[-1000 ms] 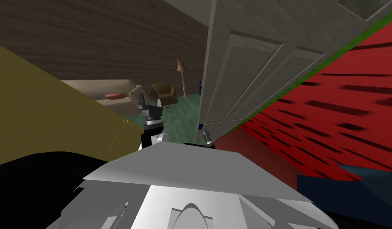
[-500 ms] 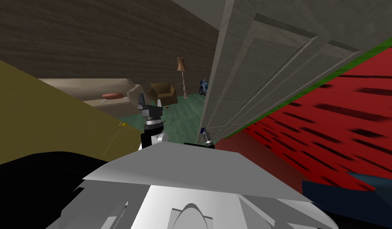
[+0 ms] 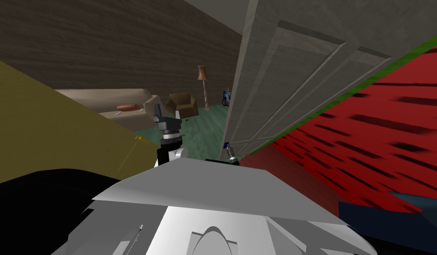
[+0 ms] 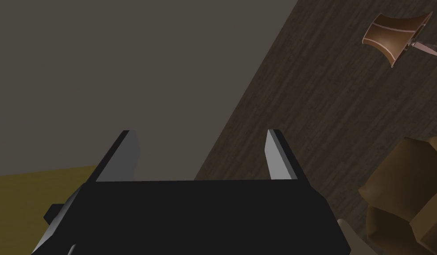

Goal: Push the door open

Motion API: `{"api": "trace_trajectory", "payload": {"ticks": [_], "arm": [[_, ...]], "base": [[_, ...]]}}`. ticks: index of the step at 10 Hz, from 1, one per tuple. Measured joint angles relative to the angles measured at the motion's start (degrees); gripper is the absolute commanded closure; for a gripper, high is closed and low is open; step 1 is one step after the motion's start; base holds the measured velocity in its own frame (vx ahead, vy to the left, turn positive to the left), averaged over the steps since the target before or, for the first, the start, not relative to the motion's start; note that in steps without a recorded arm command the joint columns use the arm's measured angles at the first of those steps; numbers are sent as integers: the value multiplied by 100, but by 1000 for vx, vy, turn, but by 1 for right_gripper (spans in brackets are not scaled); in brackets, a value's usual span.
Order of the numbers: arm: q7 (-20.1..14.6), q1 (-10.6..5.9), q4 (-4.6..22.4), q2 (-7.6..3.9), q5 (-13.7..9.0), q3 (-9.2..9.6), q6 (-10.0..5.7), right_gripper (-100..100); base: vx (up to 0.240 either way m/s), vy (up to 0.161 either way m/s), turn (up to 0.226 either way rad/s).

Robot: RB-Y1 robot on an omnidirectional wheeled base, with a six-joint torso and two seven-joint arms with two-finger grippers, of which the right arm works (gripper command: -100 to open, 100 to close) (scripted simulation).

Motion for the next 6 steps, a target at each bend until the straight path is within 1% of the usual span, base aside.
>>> {"api": "trace_trajectory", "payload": {"ticks": [1,3,4,5,6], "arm": [[23,-49,110,-5,-23,-30,-23,100],[70,-53,172,-29,-66,-89,-39,100],[70,-18,57,-63,-85,-107,38,100],[73,-86,87,-97,-130,-167,59,100],[120,-159,147,-89,-180,-251,44,100]], "base": [[162,79,-31],[172,104,-51],[203,80,-46],[192,109,-72],[170,115,-91]]}}
